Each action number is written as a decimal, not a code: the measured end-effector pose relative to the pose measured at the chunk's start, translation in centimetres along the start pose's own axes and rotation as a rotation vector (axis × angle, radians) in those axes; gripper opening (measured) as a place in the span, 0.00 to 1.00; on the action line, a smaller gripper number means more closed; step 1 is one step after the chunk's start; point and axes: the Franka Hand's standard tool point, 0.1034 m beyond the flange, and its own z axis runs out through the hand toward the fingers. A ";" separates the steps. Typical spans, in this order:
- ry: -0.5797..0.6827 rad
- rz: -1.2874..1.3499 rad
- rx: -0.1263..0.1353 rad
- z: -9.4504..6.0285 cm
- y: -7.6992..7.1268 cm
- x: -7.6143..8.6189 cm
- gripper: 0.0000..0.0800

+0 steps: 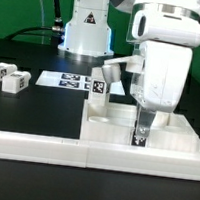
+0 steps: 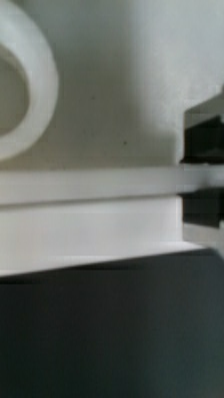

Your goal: Assemble square table

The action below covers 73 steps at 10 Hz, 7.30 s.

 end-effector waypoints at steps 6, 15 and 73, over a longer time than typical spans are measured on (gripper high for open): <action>-0.004 0.006 0.008 0.6 -0.3 -0.4 0.31; -0.005 0.009 0.009 0.6 -0.3 -0.7 0.81; -0.823 1.432 1.182 -1.8 -24.6 -24.2 0.36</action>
Offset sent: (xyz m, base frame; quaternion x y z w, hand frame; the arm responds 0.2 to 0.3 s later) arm 0.0000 0.0000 0.0000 0.0000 0.0000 0.0000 1.0000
